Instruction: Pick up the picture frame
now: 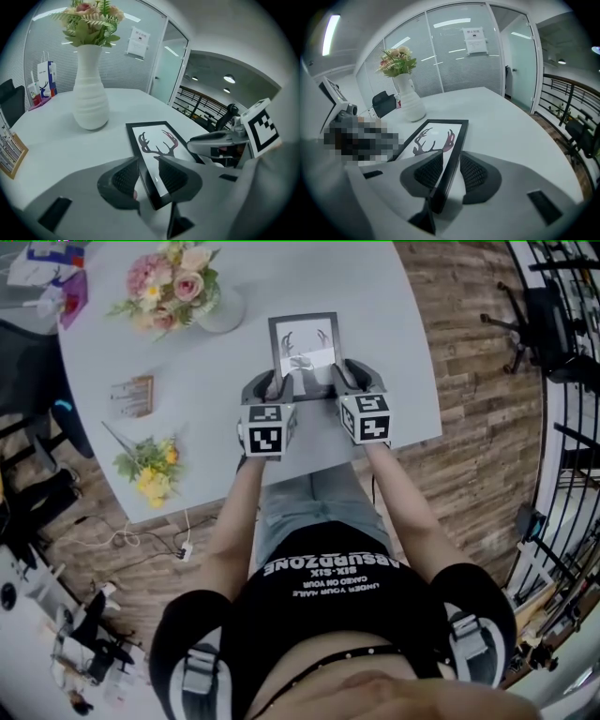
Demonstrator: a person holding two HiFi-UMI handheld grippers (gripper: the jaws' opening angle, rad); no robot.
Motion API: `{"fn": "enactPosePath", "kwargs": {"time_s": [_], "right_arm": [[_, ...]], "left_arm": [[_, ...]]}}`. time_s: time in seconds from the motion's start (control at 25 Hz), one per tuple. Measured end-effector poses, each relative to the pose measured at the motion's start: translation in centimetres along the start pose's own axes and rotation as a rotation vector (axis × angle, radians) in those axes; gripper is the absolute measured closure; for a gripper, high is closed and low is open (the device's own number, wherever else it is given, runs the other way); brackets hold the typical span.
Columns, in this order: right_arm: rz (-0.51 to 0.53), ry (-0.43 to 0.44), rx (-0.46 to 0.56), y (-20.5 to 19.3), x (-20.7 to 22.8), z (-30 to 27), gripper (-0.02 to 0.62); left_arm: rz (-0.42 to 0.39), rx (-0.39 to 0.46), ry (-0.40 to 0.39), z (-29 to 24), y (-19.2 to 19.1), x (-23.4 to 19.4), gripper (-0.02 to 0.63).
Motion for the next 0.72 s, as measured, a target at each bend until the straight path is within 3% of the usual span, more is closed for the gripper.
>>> {"fn": "enactPosePath", "kwargs": {"time_s": [0.72], "right_arm": [[-0.007,-0.023,-0.011,-0.5,0.1,-1.4,0.483]], "left_arm": [[0.054,-0.028,0.032,-2.5,-0.6,-0.9,0.485]]}}
Point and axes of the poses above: the fingertips, and each gripper's own axes: z backward along the fingers, x to its right, y out of its top, the point moved 4 cm from there along z, backward along the fingers, and after that the axes turned 9 degrees about z, right-handed, at the moved point
